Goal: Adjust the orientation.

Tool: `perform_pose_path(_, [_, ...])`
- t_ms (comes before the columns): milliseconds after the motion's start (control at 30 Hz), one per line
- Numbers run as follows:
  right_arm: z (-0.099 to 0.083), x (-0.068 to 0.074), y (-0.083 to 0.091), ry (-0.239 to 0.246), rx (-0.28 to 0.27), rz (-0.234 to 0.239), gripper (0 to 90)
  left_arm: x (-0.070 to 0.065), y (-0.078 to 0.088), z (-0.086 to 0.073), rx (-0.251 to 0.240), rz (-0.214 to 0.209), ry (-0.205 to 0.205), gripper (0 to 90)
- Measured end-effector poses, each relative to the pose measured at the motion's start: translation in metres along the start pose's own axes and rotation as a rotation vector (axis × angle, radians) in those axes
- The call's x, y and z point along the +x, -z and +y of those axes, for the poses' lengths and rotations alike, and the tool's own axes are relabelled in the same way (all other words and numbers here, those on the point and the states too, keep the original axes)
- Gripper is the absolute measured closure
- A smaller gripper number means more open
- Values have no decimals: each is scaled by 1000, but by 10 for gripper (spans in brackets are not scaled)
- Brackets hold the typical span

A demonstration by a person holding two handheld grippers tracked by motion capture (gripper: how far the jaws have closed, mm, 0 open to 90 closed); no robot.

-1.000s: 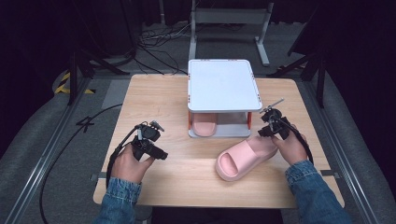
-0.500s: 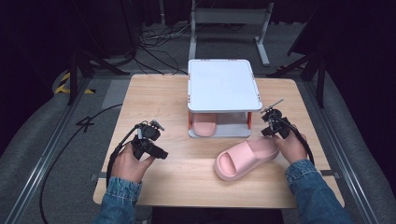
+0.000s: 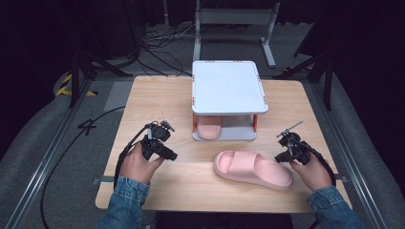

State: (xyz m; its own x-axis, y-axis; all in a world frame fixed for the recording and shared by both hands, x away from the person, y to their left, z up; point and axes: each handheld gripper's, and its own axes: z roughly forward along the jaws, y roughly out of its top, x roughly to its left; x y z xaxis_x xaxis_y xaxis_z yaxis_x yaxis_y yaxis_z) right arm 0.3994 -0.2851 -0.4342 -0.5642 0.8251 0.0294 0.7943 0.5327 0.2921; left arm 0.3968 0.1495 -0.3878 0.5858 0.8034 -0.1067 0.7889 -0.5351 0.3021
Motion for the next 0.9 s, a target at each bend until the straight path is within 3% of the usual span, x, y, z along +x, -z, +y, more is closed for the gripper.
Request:
perform_pose_path(167, [-18,24,7,38,9,38,749,-2,-3,4,2,-12,-8,387])
perform_pose_path(400, [-27,40,14,75,17,103,711,-2,-1,4,-2,-14,-6,387])
perform_pose_path(467, [-26,42,19,80,-6,71,685,-2,0,3,-6,-5,-9,387])
perform_pose_path(533, [-23,46,26,116,-44,49,657,-1,0,2,-6,-7,-4,388])
perform_pose_path(633, [-18,53,32,153,-83,58,638,-1,0,0,-7,-9,3,388])
perform_pose_path(700, [-13,59,31,190,-85,65,630,-2,0,-1,-5,-10,10,388])
perform_pose_path(767, [-7,64,27,221,-87,41,622,-1,0,-2,-3,-7,9,388])
perform_pose_path(900, [7,69,14,236,-74,-7,635,0,1,-4,-7,7,6,388])
